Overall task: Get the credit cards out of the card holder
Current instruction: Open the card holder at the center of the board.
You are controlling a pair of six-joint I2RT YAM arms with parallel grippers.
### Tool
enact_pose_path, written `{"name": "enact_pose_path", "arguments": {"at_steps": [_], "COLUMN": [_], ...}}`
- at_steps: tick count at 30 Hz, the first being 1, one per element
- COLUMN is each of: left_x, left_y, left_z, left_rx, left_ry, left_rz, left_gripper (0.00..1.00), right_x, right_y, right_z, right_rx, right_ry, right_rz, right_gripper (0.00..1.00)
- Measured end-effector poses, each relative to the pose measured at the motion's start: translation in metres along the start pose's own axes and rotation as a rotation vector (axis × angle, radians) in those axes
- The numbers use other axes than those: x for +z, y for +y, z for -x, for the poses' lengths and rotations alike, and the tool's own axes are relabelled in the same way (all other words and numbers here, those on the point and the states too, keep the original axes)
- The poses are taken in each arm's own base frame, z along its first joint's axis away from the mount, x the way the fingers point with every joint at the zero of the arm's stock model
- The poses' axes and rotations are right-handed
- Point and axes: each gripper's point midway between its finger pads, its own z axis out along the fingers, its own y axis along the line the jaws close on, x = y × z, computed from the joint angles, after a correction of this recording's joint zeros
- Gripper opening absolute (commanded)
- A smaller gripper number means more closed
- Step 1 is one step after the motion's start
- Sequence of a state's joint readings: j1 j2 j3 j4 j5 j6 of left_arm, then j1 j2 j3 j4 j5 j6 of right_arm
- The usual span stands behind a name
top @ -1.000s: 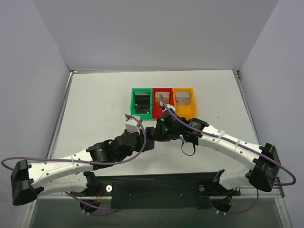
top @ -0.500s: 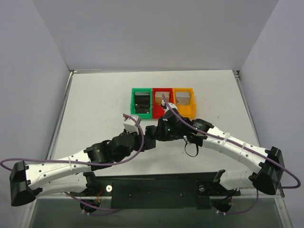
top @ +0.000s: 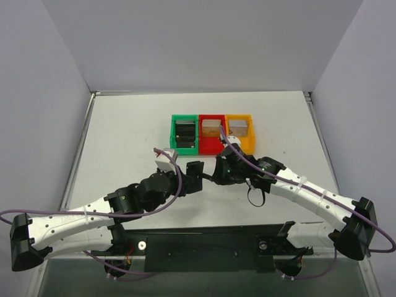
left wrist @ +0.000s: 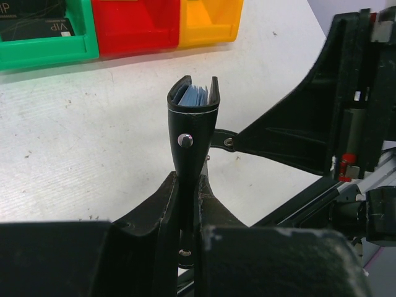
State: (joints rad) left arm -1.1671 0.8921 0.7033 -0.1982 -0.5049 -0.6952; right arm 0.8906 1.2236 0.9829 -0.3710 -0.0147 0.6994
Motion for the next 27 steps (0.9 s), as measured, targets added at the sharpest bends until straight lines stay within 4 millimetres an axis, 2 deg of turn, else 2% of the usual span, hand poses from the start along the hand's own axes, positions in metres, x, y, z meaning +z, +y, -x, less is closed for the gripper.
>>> {"name": "enact_pose_path", "arguments": {"at_steps": [3,5,6,8,10,12,16,21,24,27], "left_x": [0.001,0.001,0.001,0.000,0.000,0.000,0.003,0.006,0.003,-0.005], "left_y": [0.002,0.002,0.001,0.001,0.002,0.003,0.003,0.006,0.001,-0.013], "left_z": [0.000,0.000,0.000,0.000,-0.001,-0.001,-0.001,0.006,0.011,0.017], "left_rx": [-0.010,-0.016,-0.021,-0.026,-0.032,-0.040,-0.080,-0.182,-0.241,-0.289], "left_ry": [-0.003,-0.004,-0.006,-0.008,-0.007,-0.002,0.008,0.005,0.005,0.007], "left_rz": [0.004,-0.002,-0.009,-0.016,-0.023,-0.034,-0.075,-0.172,-0.255,-0.365], "left_gripper": [0.00,0.00,0.00,0.00,0.00,0.00,0.00,0.00,0.00,0.00], "right_x": [-0.006,-0.009,-0.010,-0.011,-0.012,-0.014,-0.027,-0.048,-0.056,-0.060], "right_y": [0.001,0.003,0.002,-0.005,-0.012,-0.019,-0.017,-0.001,0.009,0.019], "right_z": [0.003,0.004,0.004,0.006,0.005,0.004,0.010,0.019,0.023,0.023], "right_rx": [-0.004,0.000,0.008,0.028,0.038,0.048,0.055,0.058,0.052,0.036], "right_ry": [-0.015,-0.017,-0.018,-0.023,-0.024,-0.029,-0.062,-0.098,-0.103,-0.095], "right_rz": [0.016,0.035,0.040,0.033,0.024,0.015,0.047,0.161,0.228,0.287], "right_gripper": [0.00,0.16,0.26,0.41,0.51,0.57,0.64,0.64,0.62,0.55]}}
